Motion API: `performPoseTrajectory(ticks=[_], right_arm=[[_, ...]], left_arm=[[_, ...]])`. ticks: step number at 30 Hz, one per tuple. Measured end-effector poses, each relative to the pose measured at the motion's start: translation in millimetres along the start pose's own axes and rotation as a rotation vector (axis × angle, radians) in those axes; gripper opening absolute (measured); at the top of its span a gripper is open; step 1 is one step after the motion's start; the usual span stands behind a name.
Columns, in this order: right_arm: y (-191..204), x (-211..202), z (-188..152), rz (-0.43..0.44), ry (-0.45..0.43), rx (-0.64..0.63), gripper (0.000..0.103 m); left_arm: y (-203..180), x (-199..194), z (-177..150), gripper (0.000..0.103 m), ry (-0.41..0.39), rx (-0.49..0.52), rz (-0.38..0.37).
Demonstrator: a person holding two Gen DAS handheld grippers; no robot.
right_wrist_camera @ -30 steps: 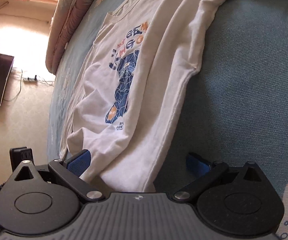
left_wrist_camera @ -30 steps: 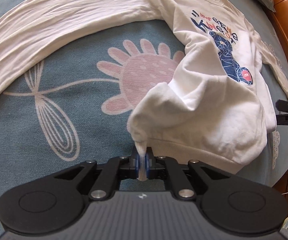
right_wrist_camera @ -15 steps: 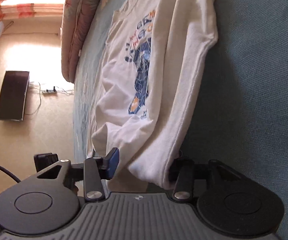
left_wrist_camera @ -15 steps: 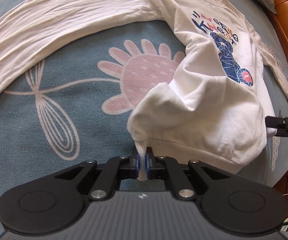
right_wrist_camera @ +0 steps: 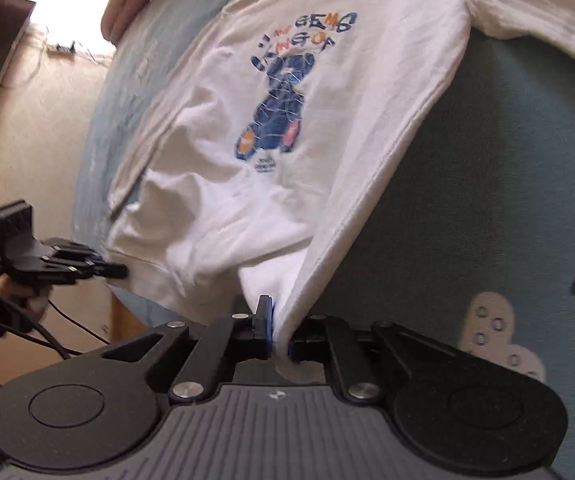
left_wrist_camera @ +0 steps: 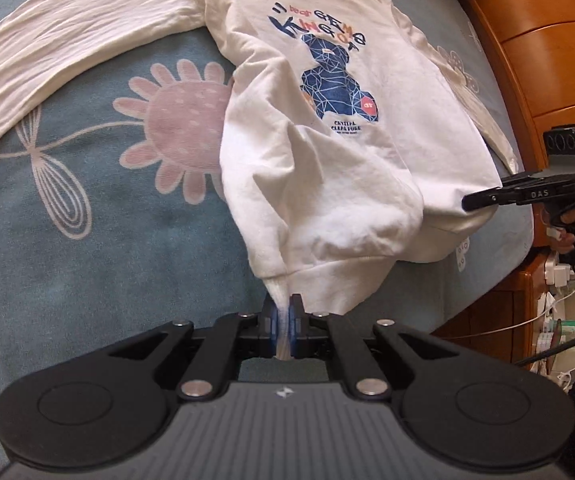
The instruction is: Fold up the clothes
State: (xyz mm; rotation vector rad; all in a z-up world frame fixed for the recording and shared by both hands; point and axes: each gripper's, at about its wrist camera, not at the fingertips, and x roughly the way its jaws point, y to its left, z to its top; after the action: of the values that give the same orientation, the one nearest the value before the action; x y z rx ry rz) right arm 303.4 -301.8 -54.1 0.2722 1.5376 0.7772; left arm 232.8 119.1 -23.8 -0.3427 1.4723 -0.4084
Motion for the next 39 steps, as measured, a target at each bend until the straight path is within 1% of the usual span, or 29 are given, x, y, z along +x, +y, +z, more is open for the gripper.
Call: performPoseTrajectory(ticks=[1, 2, 4, 5, 6, 7, 8, 10, 11, 12, 13, 14, 15, 16, 19, 21, 23, 24, 25, 26, 27, 28, 29, 31, 33, 35, 39], right_arm=[[-8.3, 1.3, 0.2, -0.030, 0.023, -0.010, 0.014], [-18.6, 3.8, -2.5, -0.002, 0.010, 0.023, 0.018], [-36.8, 13.3, -6.9, 0.084, -0.025, 0.113, 0.029], [-43.8, 20.6, -7.6, 0.133, -0.038, 0.165, 0.044], [-47.3, 28.5, -12.1, 0.136, -0.039, 0.183, 0.058], [-50.1, 36.4, -17.3, 0.131, -0.038, 0.196, 0.059], [-48.6, 42.4, -23.1, 0.127, -0.044, 0.183, 0.059], [-50.7, 38.7, -36.2, 0.154, -0.085, 0.205, 0.059], [-50.7, 39.2, -38.8, 0.157, -0.081, 0.225, 0.052], [-47.1, 40.6, -40.6, 0.131, -0.055, 0.208, 0.034], [-43.0, 42.1, -42.2, 0.100, -0.026, 0.183, 0.021], [-38.0, 42.9, -43.6, 0.087, 0.005, 0.159, 0.013], [-32.8, 43.6, -44.9, 0.077, 0.038, 0.134, 0.012], [-27.8, 40.3, -46.6, 0.087, 0.056, 0.109, 0.012], [-16.4, 22.9, -46.6, 0.130, 0.087, 0.075, 0.012], [-13.4, 13.1, -46.3, 0.135, 0.119, 0.052, 0.012], [-18.3, 16.8, -47.0, 0.096, 0.193, 0.052, 0.014], [-21.0, 19.1, -47.4, 0.075, 0.232, 0.053, 0.020], [-24.8, 25.3, -48.9, 0.026, 0.275, 0.046, 0.023], [-26.4, 30.6, -51.3, -0.052, 0.307, 0.020, 0.027], [-27.0, 33.8, -52.7, -0.096, 0.329, 0.002, 0.027], [-27.6, 36.7, -53.8, -0.134, 0.351, -0.015, 0.027], [-29.0, 32.9, -52.3, -0.133, 0.329, -0.003, 0.027], [-32.1, 23.1, -48.3, -0.118, 0.272, 0.031, 0.031], [-34.1, 13.2, -39.4, -0.110, 0.209, 0.051, 0.039], [-33.9, 7.3, -27.7, -0.112, 0.156, 0.056, 0.039], [-31.2, 1.4, -7.8, -0.089, 0.068, 0.060, 0.040]], left_arm=[[5.5, 6.3, -0.3, 0.003, 0.010, -0.023, 0.005], [12.0, 13.8, -0.2, 0.003, 0.022, -0.051, 0.009], [22.6, 28.6, 1.1, 0.003, 0.028, -0.091, 0.009], [27.8, 36.0, 1.8, 0.004, 0.030, -0.110, 0.008], [30.7, 41.4, 2.3, 0.004, 0.031, -0.116, 0.014], [32.9, 45.9, 2.2, 0.004, 0.037, -0.116, 0.019], [35.1, 49.5, 1.7, 0.004, 0.043, -0.119, 0.021], [38.4, 53.7, -0.9, 0.004, 0.050, -0.124, 0.026], [38.8, 53.0, -3.0, 0.004, 0.051, -0.119, 0.031], [39.1, 51.5, -4.9, 0.004, 0.049, -0.119, 0.035], [36.9, 48.1, -6.5, 0.003, 0.044, -0.113, 0.038], [33.8, 44.1, -7.8, 0.003, 0.036, -0.105, 0.041], [30.7, 40.1, -9.2, 0.003, 0.029, -0.097, 0.044], [26.6, 35.4, -11.3, 0.003, 0.036, -0.086, 0.035], [13.1, 20.2, -18.7, 0.003, 0.074, -0.048, -0.002], [17.5, 22.6, -22.0, 0.003, 0.123, -0.060, 0.009], [24.0, 26.8, -25.2, 0.003, 0.176, -0.078, 0.025], [27.2, 28.9, -26.7, 0.003, 0.202, -0.087, 0.032], [30.5, 31.1, -28.3, 0.003, 0.228, -0.096, 0.040], [33.7, 33.2, -29.9, 0.003, 0.254, -0.105, 0.048], [37.0, 35.3, -31.4, 0.003, 0.281, -0.115, 0.056], [38.2, 33.3, -31.2, 0.003, 0.283, -0.097, 0.074], [40.2, 26.5, -25.6, 0.003, 0.251, -0.088, 0.086], [45.0, 10.4, -11.2, 0.004, 0.168, -0.084, 0.105], [58.1, 12.8, 4.7, 0.006, 0.075, -0.184, 0.058], [72.4, 17.9, 20.8, 0.013, -0.020, -0.300, 0.000], [101.0, 28.2, 53.1, 0.021, -0.211, -0.530, -0.116]])
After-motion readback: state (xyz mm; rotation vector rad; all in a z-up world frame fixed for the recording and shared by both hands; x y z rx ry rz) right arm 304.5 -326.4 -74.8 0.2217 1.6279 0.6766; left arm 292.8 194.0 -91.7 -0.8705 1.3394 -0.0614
